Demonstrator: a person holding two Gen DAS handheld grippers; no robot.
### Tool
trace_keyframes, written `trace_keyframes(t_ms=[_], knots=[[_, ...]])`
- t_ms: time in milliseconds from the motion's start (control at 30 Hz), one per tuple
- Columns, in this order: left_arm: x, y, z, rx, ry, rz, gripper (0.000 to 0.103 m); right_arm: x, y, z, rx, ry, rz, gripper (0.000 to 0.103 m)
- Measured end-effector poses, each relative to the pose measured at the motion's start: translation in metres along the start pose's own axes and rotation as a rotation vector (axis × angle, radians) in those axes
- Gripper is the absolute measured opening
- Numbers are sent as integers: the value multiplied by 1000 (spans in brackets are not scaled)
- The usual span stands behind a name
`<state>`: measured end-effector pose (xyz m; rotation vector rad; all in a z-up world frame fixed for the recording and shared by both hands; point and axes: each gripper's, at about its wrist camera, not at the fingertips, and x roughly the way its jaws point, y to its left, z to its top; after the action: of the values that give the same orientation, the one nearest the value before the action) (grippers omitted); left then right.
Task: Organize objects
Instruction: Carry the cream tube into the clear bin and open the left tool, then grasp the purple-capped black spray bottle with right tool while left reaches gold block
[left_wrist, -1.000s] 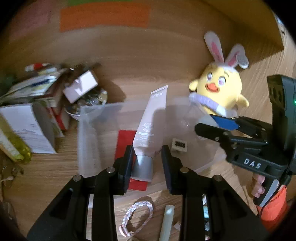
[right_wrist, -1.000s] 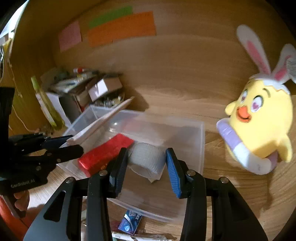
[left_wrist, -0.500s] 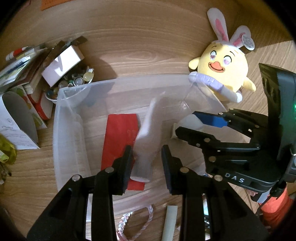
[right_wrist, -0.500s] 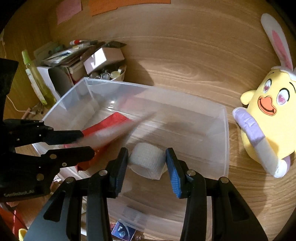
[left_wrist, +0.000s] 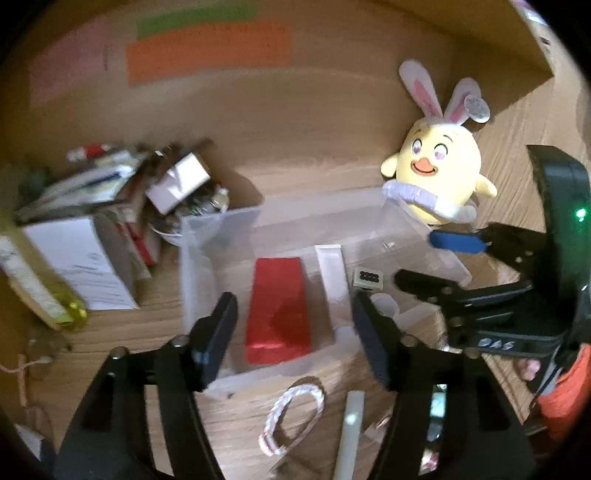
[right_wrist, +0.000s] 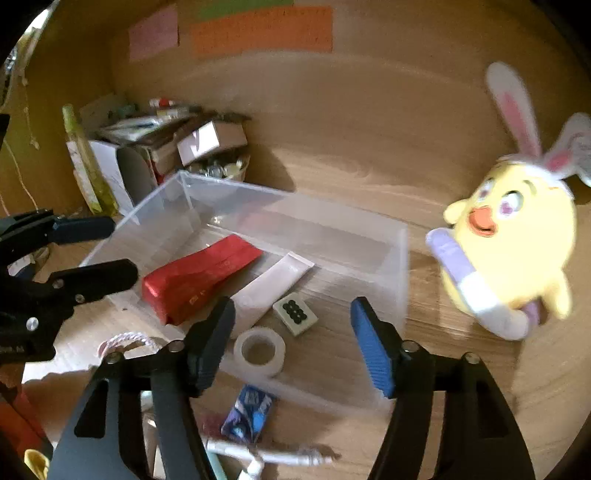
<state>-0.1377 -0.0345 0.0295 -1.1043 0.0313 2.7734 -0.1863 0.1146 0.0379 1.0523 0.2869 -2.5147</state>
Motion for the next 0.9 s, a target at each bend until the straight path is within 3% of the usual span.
trace_keyframes(t_ms=[100, 300, 600, 900], knots=[[-19, -1, -8, 17, -40, 38, 83, -25, -3, -8, 24, -44, 1, 70], [-41, 4, -35, 7, -67, 60, 94, -64, -13, -34, 92, -107, -21, 84], [-32, 13, -87, -38, 27, 92, 94, -74, -30, -90, 179, -50, -26, 86], [-28, 20, -136, -79, 121, 77, 94, -67, -26, -137, 226, 22, -1, 86]])
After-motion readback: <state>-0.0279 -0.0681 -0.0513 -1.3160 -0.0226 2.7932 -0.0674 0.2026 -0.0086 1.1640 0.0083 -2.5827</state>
